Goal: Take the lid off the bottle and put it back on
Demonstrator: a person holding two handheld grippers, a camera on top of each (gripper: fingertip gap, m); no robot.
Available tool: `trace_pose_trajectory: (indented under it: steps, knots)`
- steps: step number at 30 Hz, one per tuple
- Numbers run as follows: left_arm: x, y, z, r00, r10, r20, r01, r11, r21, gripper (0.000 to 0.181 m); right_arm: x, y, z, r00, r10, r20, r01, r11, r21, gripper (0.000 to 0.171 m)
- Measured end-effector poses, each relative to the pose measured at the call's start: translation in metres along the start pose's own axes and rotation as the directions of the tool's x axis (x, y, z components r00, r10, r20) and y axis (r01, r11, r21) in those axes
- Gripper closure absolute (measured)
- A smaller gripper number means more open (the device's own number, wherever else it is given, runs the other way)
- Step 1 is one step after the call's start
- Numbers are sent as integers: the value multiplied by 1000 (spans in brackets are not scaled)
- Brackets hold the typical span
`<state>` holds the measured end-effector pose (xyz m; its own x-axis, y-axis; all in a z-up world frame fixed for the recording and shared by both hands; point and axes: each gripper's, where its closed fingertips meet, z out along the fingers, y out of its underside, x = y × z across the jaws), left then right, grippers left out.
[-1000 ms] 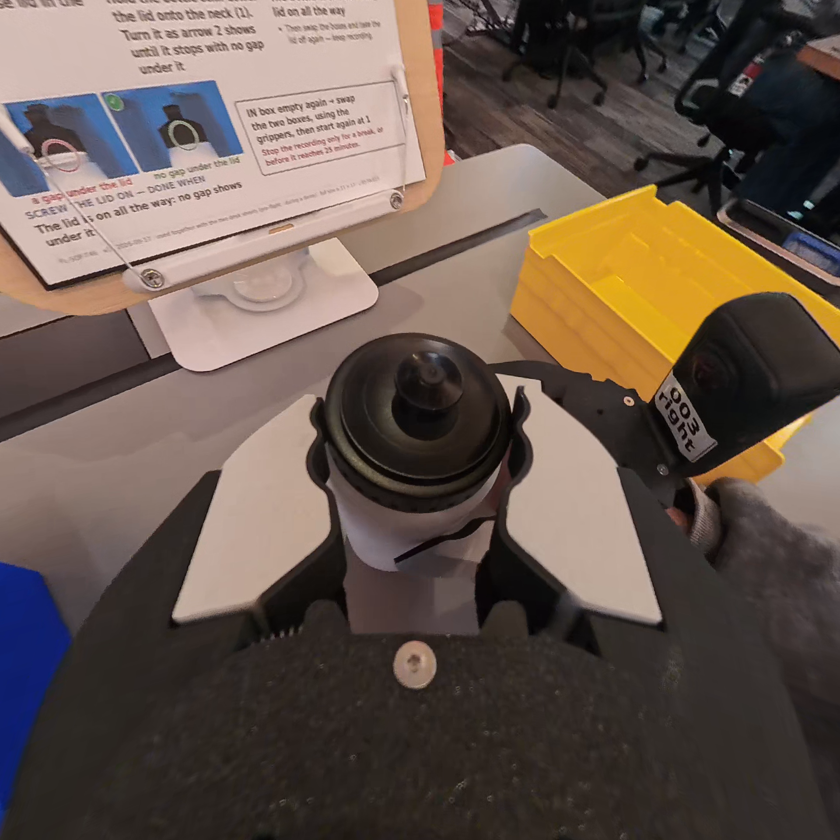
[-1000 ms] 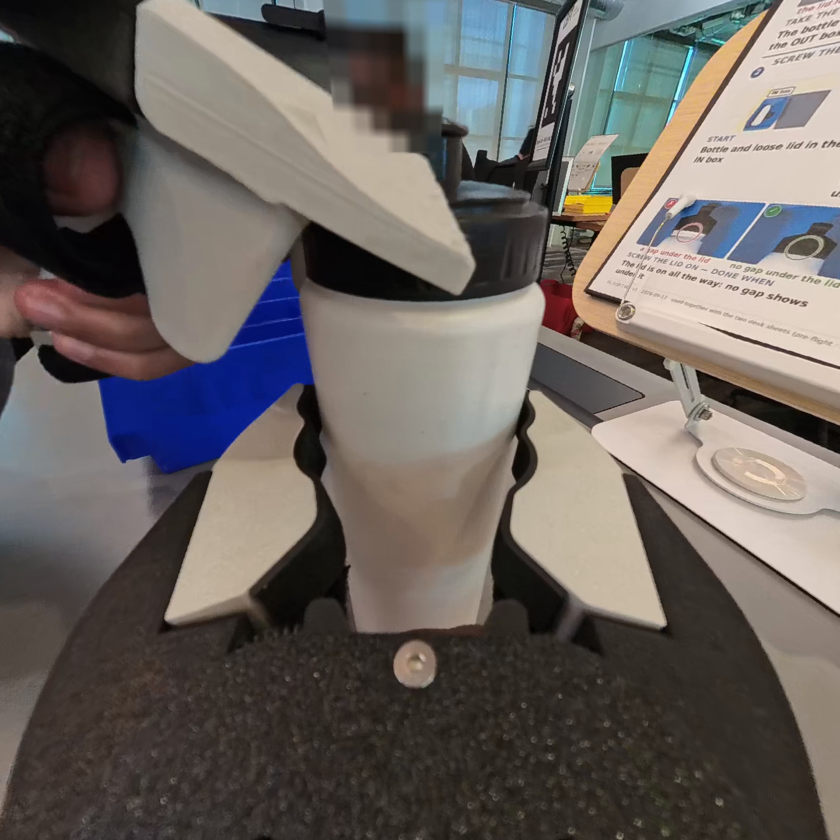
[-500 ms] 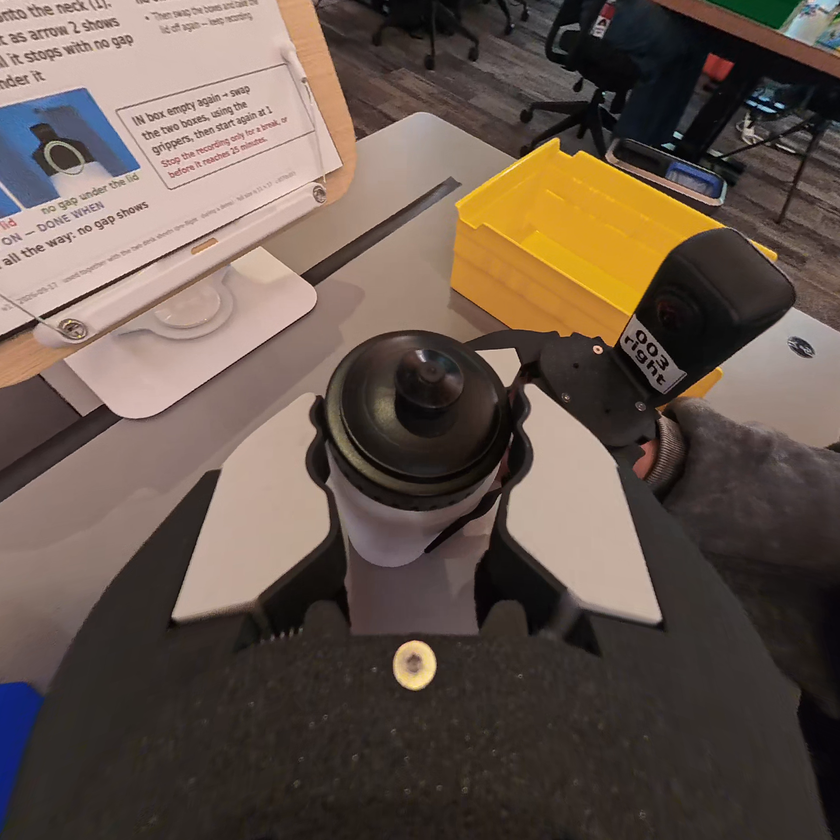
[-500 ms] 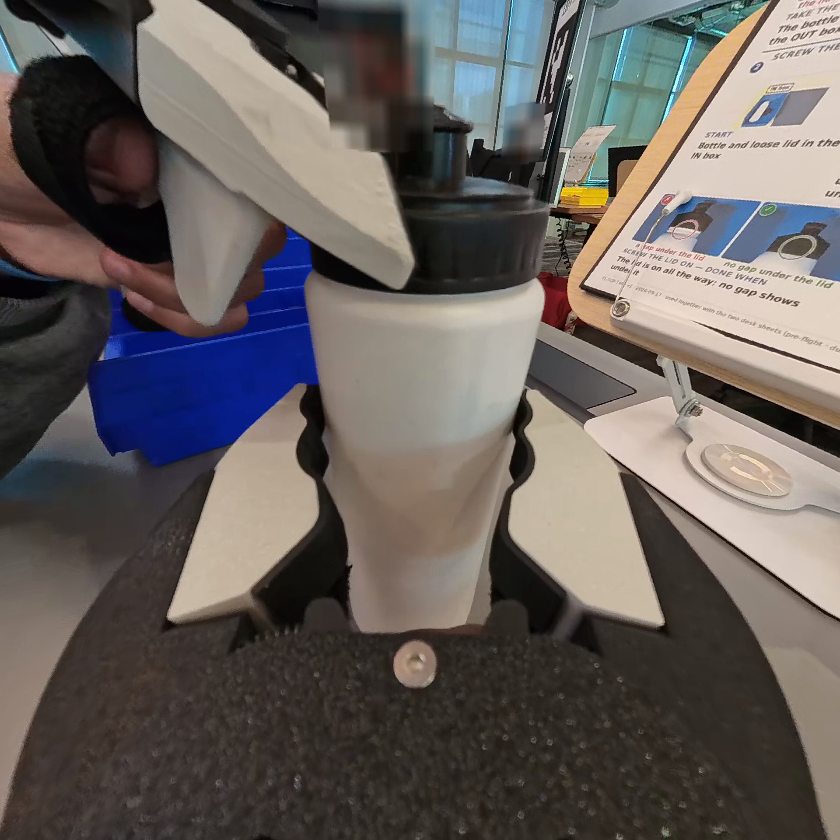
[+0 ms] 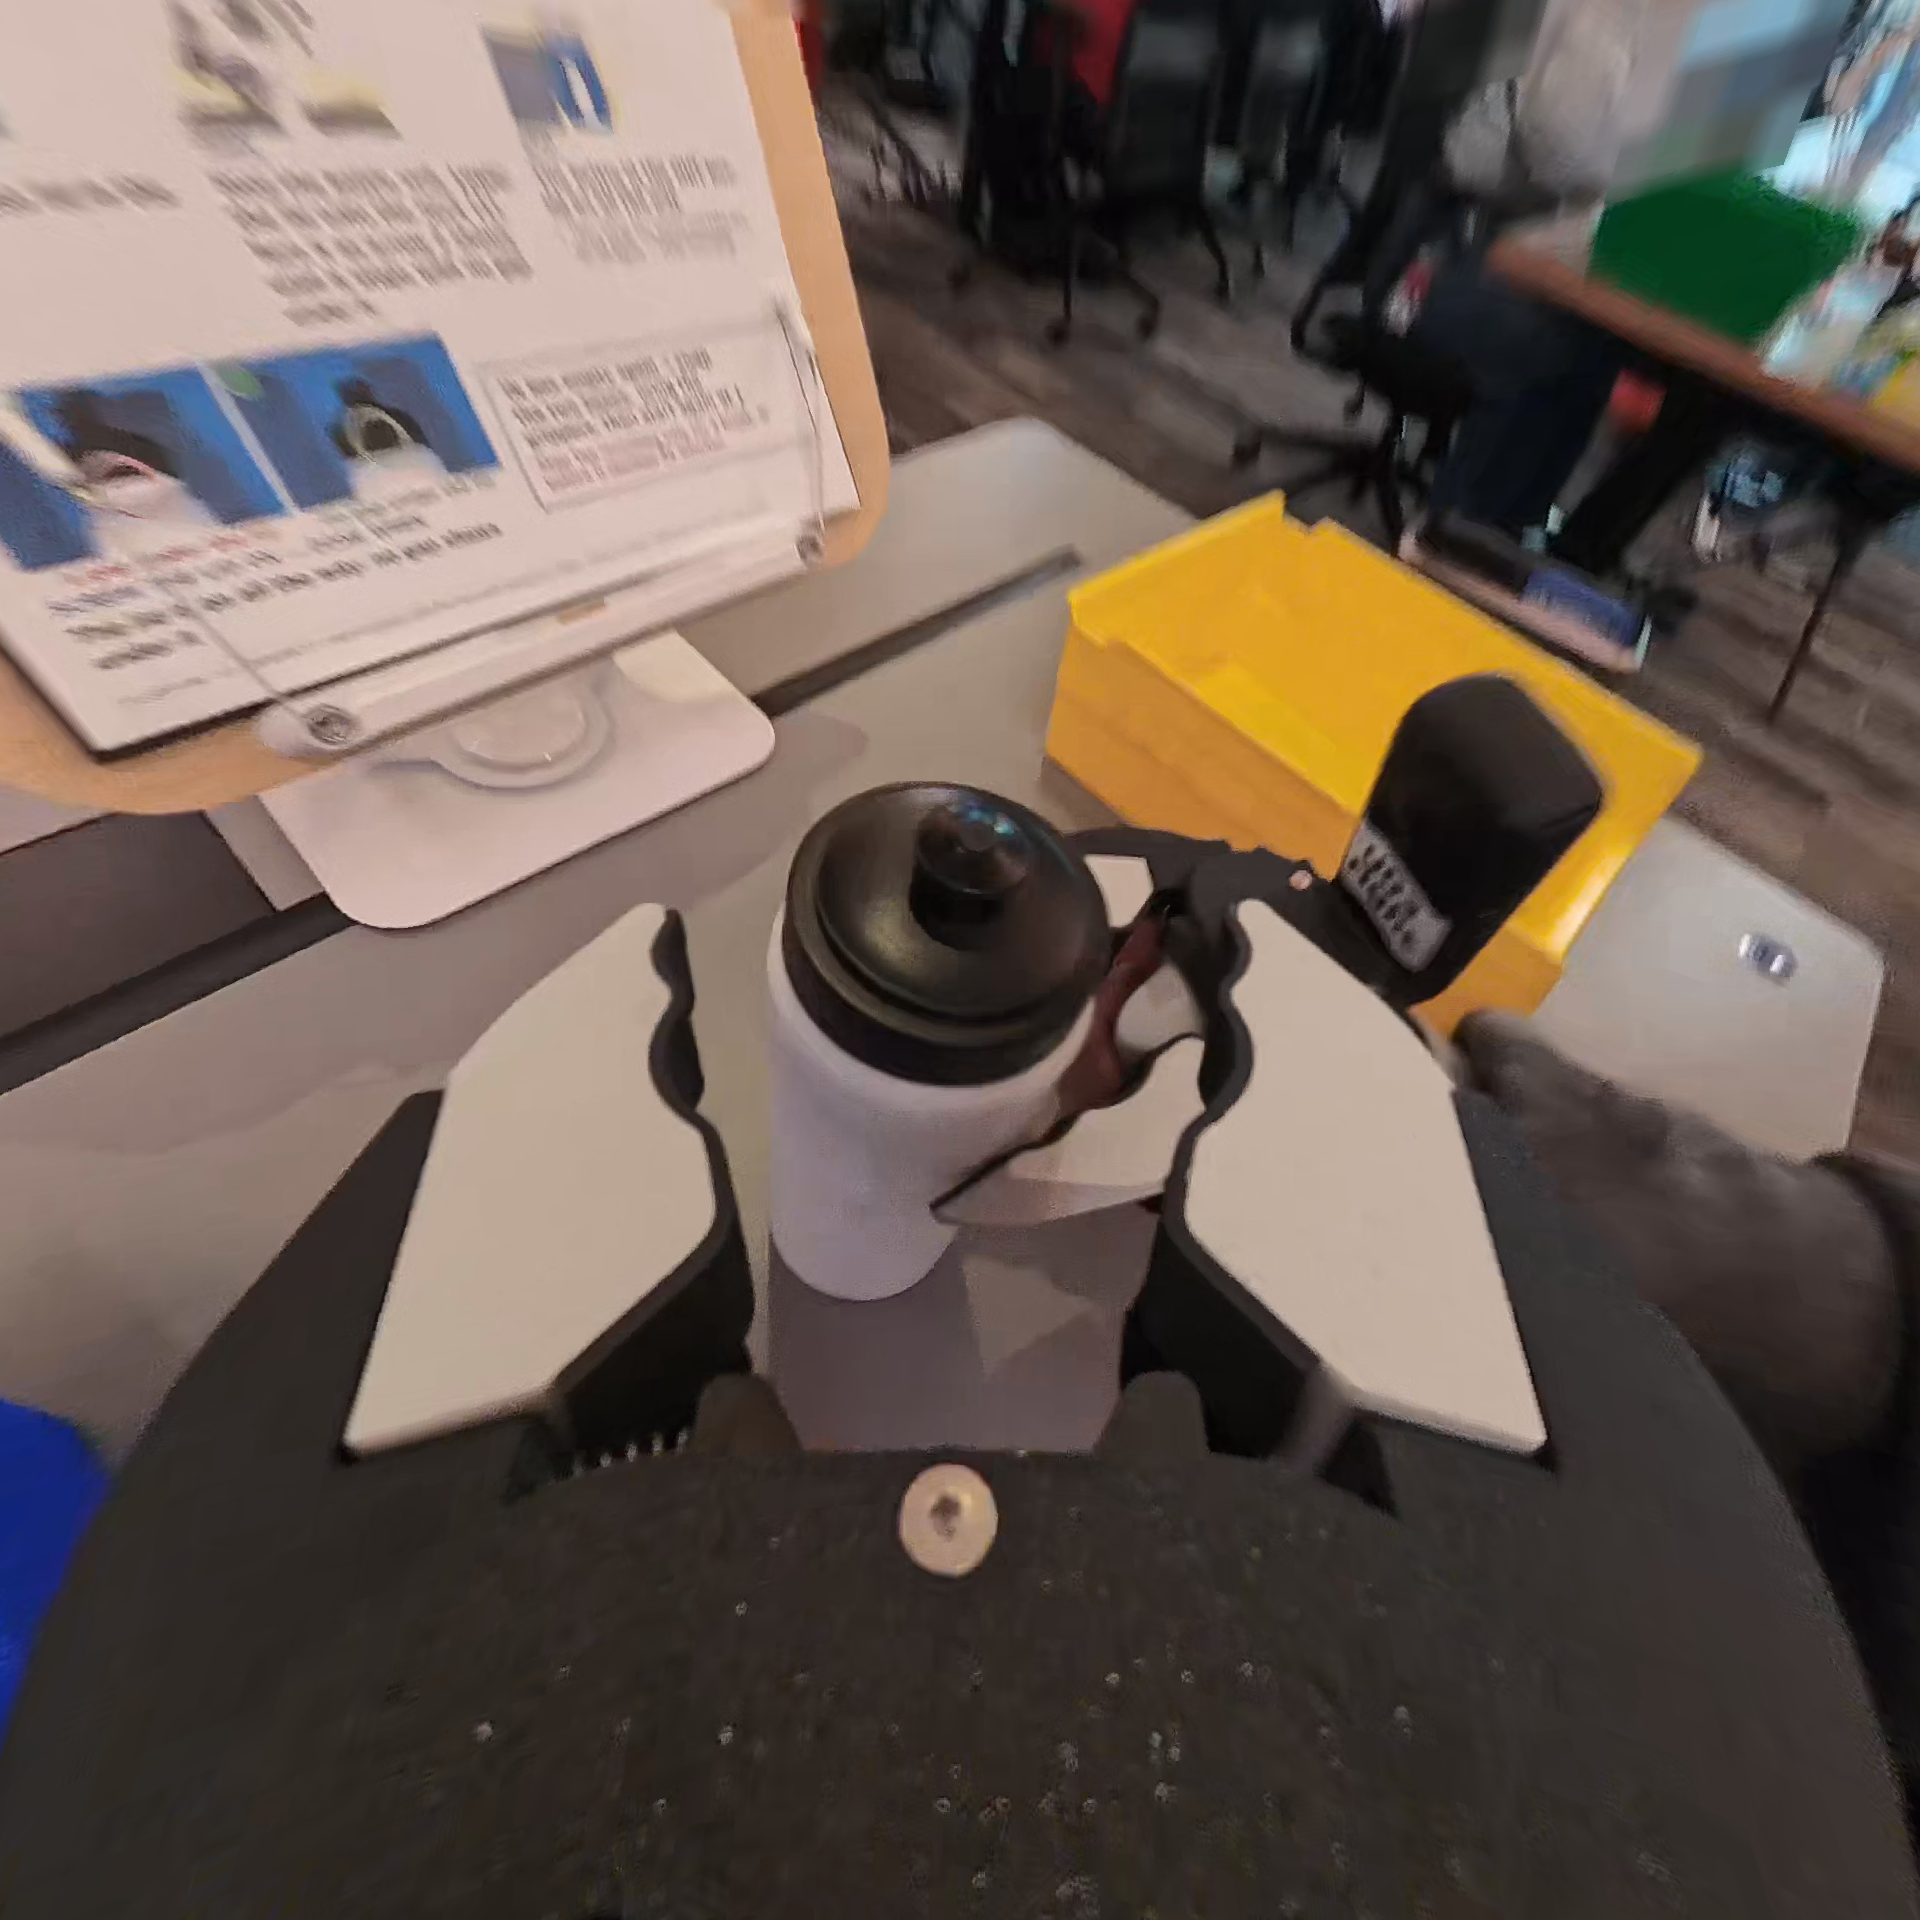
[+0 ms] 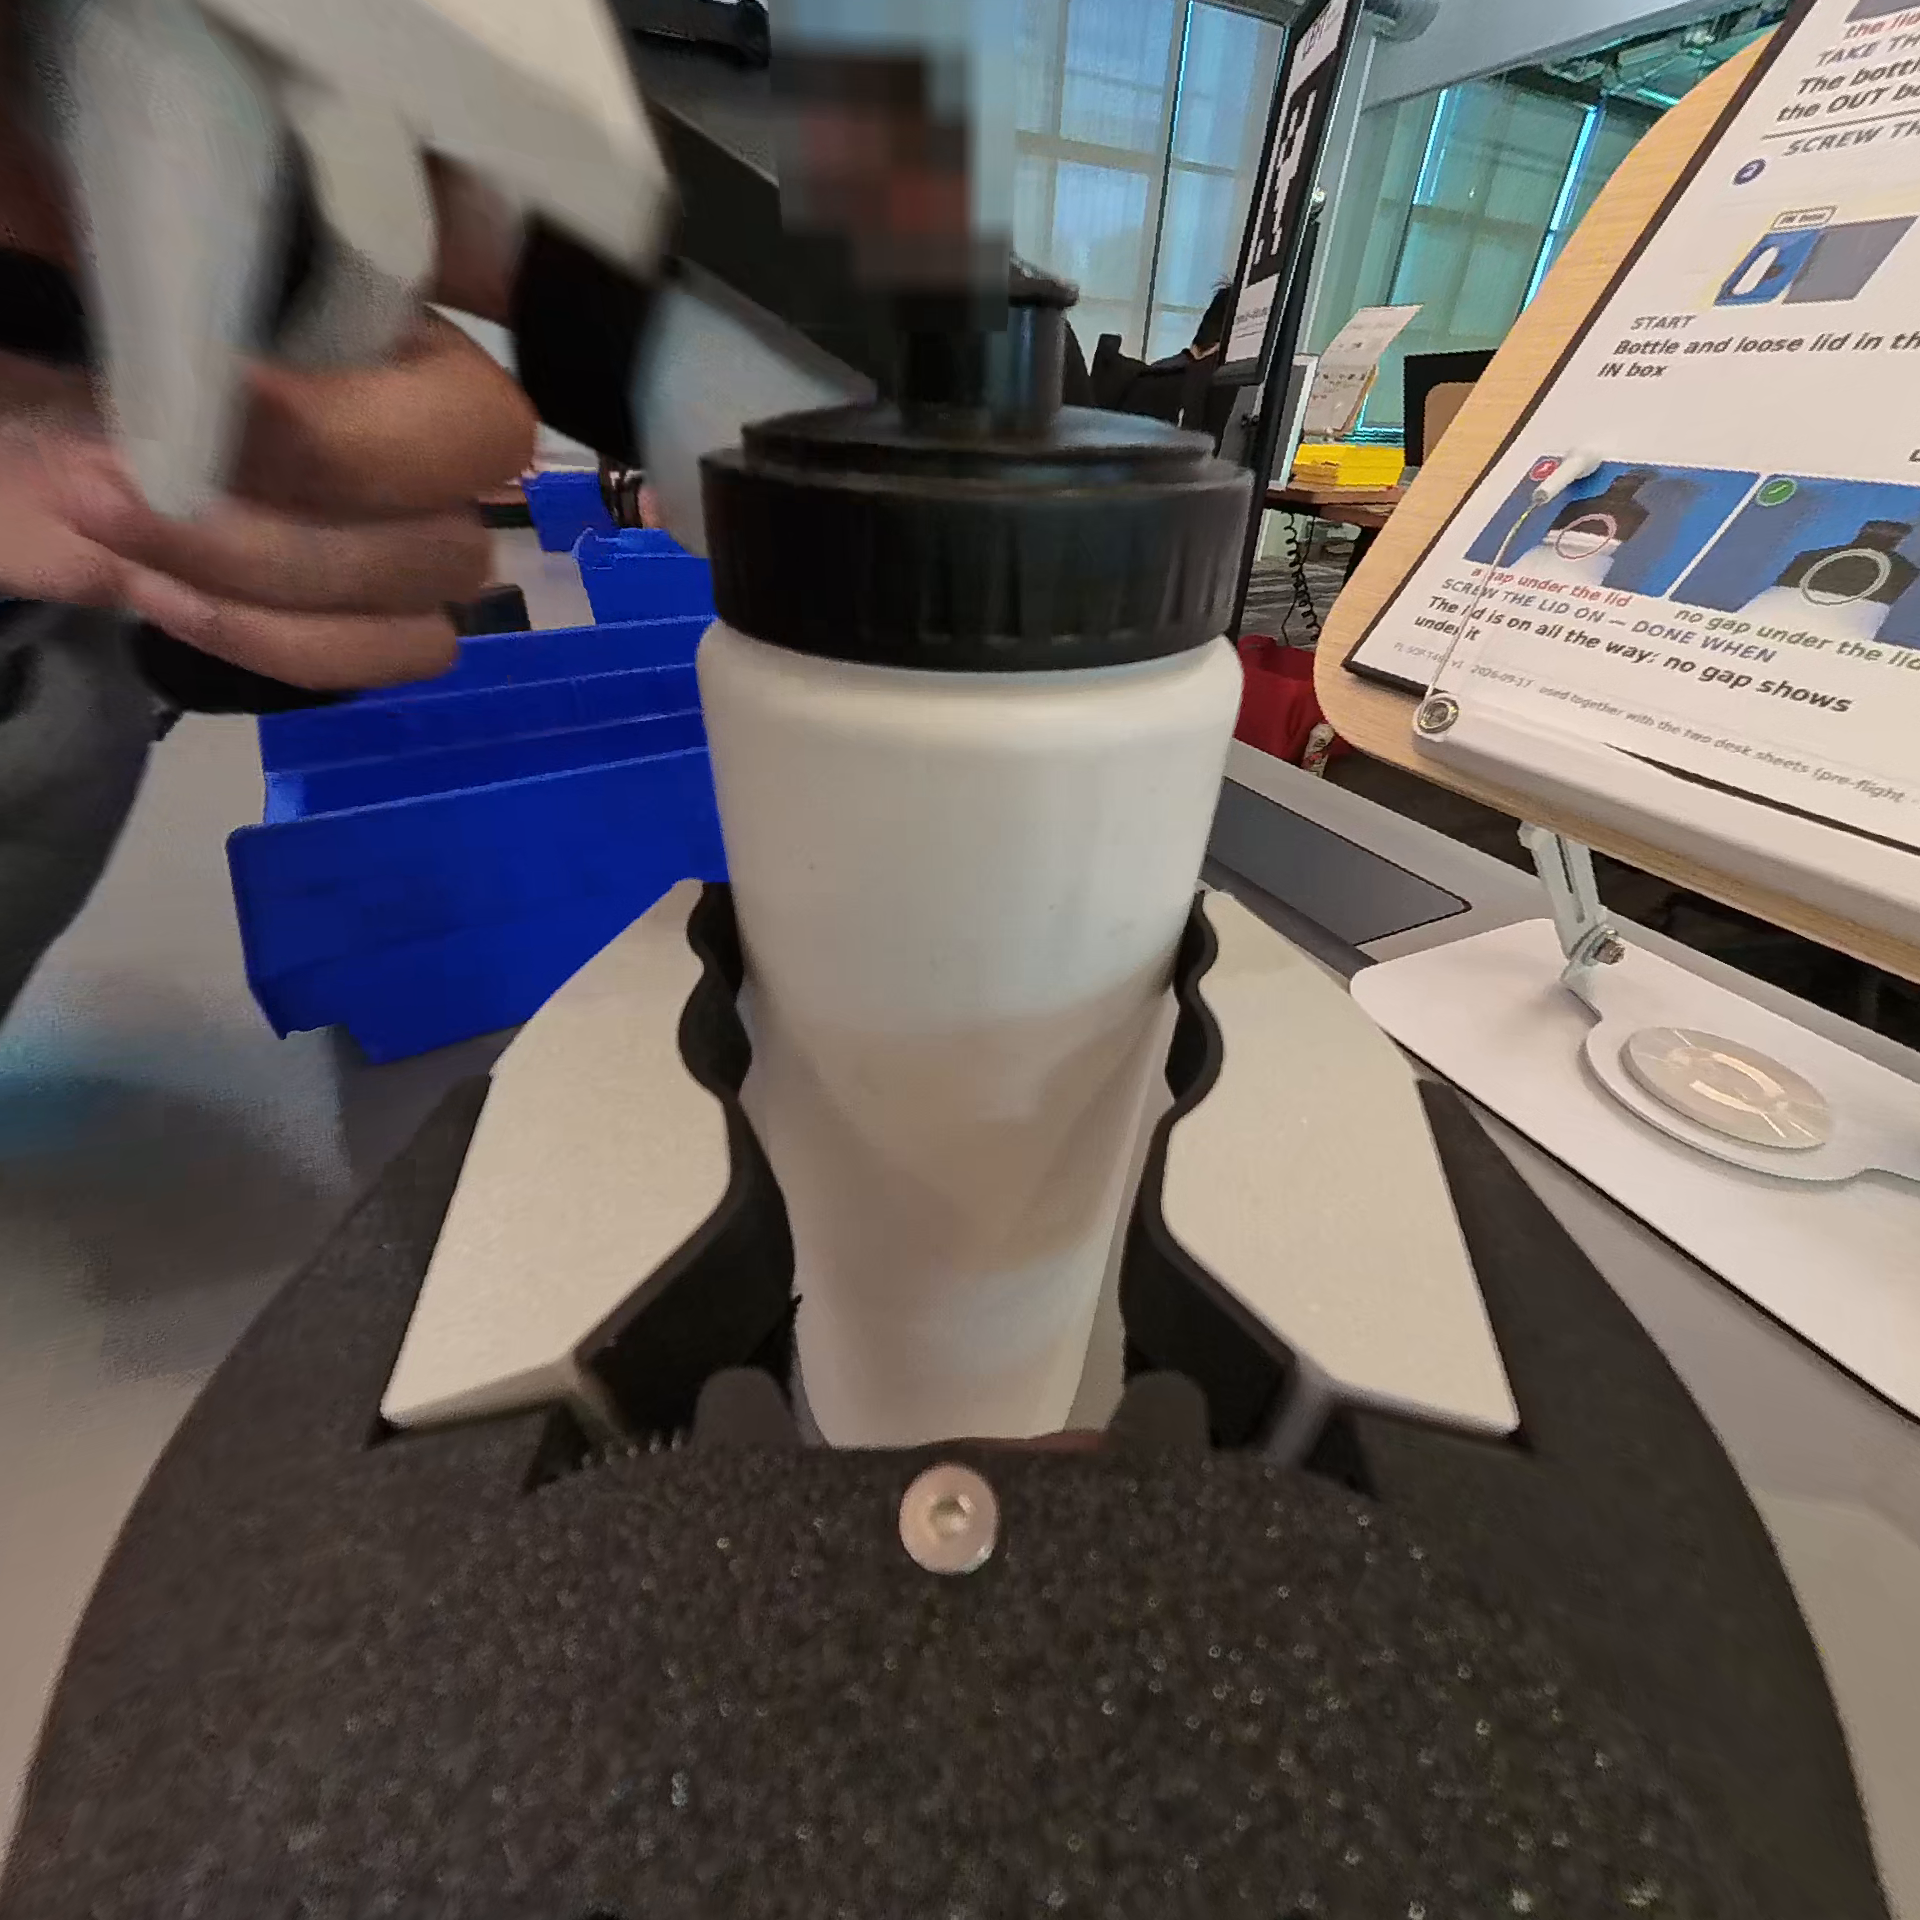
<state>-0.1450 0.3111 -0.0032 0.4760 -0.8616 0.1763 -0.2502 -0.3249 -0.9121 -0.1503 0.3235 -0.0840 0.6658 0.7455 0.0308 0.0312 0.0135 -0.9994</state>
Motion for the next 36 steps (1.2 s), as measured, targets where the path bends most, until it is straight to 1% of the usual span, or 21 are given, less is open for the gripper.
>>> trace_pose_trajectory:
  steps: [2, 3, 4, 5, 7, 8, 10, 12, 13, 16, 19, 23, 26, 30, 34, 36]
  knots:
    - [8, -5, -32, 998, -48, 40, 42, 990, 135, 84, 0, 0, -1, 1000, -3, -3, 3, 1000, 4, 91]
    - [12, -2, -48, 996, -63, 68, 48, 979, 199, 82, 0, 0, -1, 1000, -4, -6, 4, 1000, 6, 91]
    - [14, 6, -64, 990, -68, 123, 35, 968, 247, 80, 0, 0, -2, 1000, -5, -9, 5, 1000, 7, 91]
    - [12, 19, -80, 976, -68, 209, 8, 962, 274, 80, -1, 0, -2, 1000, -6, -12, 6, 1000, 7, 91]
    - [4, 52, -110, 919, -81, 385, -41, 954, 298, 82, -1, 0, -3, 1000, -10, -17, 10, 1000, 6, 91]
    - [3, 70, -121, 893, -96, 439, -44, 953, 299, 83, -1, 0, -4, 1000, -12, -19, 12, 1000, 7, 91]
    - [5, 104, -134, 850, -125, 512, -44, 951, 305, 83, -2, -1, -5, 1000, -14, -20, 15, 1000, 7, 91]
    - [6, 129, -137, 816, -125, 565, -62, 952, 301, 83, -1, -1, -5, 1000, -12, -22, 12, 1000, 11, 91]
    - [8, 137, -134, 815, -127, 566, -55, 954, 293, 83, -1, -1, -4, 1000, -12, -23, 12, 1000, 11, 91]
    - [19, 151, -115, 864, -147, 482, 18, 965, 262, 81, 0, -1, -2, 1000, -6, -24, 7, 1000, 18, 90]
    - [21, 161, -107, 880, -106, 463, -2, 974, 227, 84, 1, -1, -1, 1000, -2, -29, 3, 1000, 24, 91]
    - [34, 164, -99, 904, -53, 423, -36, 979, 200, 90, 1, -1, -1, 999, -3, -33, 4, 1000, 25, 91]
    - [45, 166, -94, 917, -38, 398, -42, 981, 189, 90, 1, -1, -1, 999, -3, -32, 4, 1000, 30, 91]
    - [52, 166, -92, 915, 6, 403, -83, 981, 174, 91, 1, -1, -2, 999, -7, -43, 8, 999, 34, 91]
    - [53, 167, -92, 920, -14, 391, -60, 982, 177, 91, 1, -1, -1, 999, -4, -53, 5, 1000, 11, 91]
    - [53, 166, -93, 921, -25, 388, -49, 983, 179, 91, 8, -8, -5, 996, 33, -89, -33, 999, 5, 91]
